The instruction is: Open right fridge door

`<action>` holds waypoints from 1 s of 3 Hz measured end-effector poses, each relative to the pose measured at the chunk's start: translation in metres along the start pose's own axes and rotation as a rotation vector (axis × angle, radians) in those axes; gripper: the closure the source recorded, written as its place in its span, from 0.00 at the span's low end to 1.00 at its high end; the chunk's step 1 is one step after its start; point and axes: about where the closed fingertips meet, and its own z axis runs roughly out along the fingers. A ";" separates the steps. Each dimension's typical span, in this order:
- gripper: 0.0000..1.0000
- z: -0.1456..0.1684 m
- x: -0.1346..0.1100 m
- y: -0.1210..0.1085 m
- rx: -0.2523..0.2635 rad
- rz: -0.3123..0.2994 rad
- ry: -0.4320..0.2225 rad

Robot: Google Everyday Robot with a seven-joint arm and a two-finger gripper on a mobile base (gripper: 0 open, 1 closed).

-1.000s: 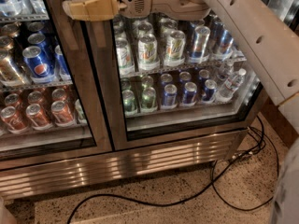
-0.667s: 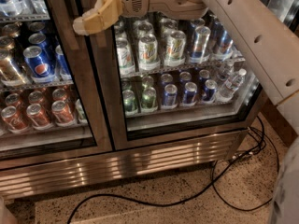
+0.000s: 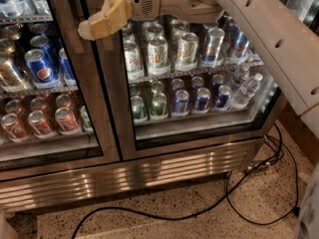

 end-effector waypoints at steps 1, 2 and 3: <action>0.00 0.001 -0.001 0.003 0.000 0.000 0.000; 0.00 -0.012 0.010 0.026 0.021 0.066 0.003; 0.00 -0.039 0.031 0.063 0.061 0.172 0.013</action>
Offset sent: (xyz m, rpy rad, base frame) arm -0.0704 -0.0674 -0.0665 -0.0315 0.2633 -0.0947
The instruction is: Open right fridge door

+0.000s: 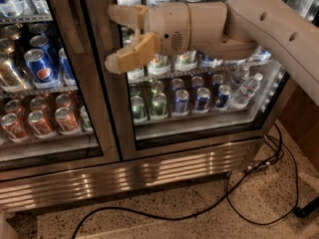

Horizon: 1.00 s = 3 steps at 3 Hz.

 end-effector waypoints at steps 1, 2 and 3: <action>0.00 -0.026 0.025 0.021 0.040 0.068 0.004; 0.00 -0.030 0.029 0.023 0.047 0.076 0.009; 0.00 -0.024 0.024 0.020 0.059 0.054 0.027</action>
Offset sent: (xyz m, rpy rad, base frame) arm -0.0158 -0.0251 -0.0231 -0.0058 0.0601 -0.0362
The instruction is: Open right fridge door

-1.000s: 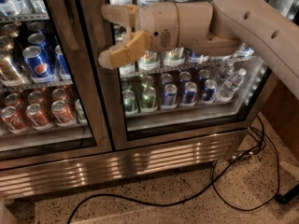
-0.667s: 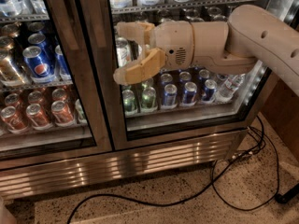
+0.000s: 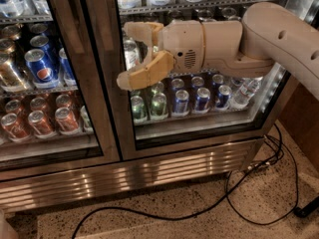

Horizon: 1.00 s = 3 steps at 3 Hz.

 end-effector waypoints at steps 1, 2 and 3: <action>0.00 0.007 -0.010 -0.006 0.047 -0.041 0.034; 0.00 0.019 -0.027 -0.026 0.076 -0.084 0.002; 0.00 0.020 -0.027 -0.027 0.075 -0.085 0.000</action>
Offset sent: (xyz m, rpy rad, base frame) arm 0.0373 0.0144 0.0359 -0.0059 -0.1267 -0.1229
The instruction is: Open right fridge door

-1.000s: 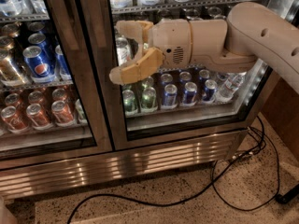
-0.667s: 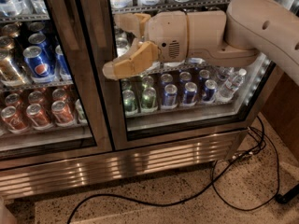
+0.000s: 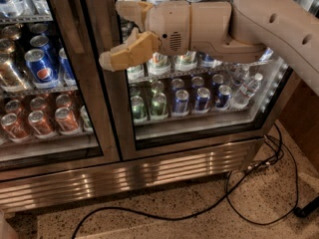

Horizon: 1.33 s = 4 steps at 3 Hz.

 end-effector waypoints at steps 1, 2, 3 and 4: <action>0.00 0.006 -0.003 0.001 -0.023 -0.008 -0.020; 0.00 0.016 -0.007 0.000 -0.052 -0.011 -0.054; 0.00 0.022 -0.009 -0.003 -0.073 -0.015 -0.076; 0.00 0.028 -0.010 -0.005 -0.094 -0.009 -0.089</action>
Offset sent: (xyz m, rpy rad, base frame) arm 0.0065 0.0217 0.0078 0.0874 -0.0141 0.0849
